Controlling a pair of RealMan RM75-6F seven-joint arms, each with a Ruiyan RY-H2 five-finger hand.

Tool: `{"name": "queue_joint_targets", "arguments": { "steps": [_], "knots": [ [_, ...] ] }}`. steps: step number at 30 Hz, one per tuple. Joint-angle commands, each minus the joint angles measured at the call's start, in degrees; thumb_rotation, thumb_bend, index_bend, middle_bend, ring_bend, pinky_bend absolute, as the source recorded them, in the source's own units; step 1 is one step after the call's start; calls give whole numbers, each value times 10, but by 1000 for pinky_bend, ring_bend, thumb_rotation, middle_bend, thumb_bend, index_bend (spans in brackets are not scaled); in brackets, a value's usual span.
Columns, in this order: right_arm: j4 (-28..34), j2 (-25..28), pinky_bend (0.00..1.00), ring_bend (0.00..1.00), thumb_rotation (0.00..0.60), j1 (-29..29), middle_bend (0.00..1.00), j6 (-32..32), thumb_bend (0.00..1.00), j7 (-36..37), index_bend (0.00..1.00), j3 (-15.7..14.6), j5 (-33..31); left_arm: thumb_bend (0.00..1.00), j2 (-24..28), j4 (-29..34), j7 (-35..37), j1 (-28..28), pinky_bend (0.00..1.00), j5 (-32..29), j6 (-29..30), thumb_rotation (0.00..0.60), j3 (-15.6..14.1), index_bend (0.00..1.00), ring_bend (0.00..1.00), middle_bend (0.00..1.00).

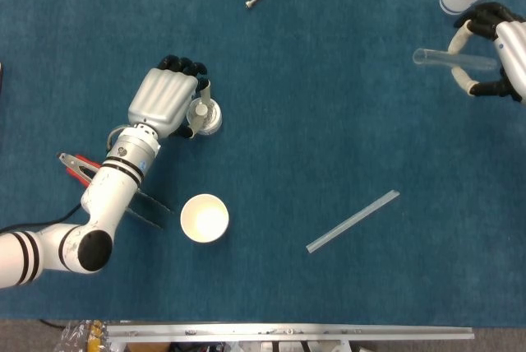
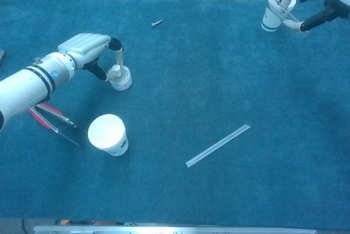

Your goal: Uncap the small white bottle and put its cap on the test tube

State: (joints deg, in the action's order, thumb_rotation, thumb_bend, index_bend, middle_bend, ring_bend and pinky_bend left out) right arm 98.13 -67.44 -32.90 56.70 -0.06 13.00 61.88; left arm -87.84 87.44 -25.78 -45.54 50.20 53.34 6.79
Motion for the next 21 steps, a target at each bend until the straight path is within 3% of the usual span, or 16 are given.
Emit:
{"name": "queue_joint_targets", "arguments": {
  "steps": [1, 12, 21],
  "knots": [
    [0, 0, 231, 151, 600, 1, 328, 1, 306, 0, 624, 0, 0, 335, -1, -1, 3, 0, 78, 3, 0, 600, 1, 476, 131, 218],
    [4, 2, 231, 151, 600, 4, 328, 2, 306, 1, 627, -3, 4, 336, 7, 12, 29, 7, 78, 4, 0, 600, 9, 529, 148, 271],
    [5, -6, 231, 151, 600, -1, 328, -19, 306, 28, 628, -4, 12, 336, 90, 100, 111, 24, 78, -3, -14, 600, 49, 535, 151, 281]
  ]
}}
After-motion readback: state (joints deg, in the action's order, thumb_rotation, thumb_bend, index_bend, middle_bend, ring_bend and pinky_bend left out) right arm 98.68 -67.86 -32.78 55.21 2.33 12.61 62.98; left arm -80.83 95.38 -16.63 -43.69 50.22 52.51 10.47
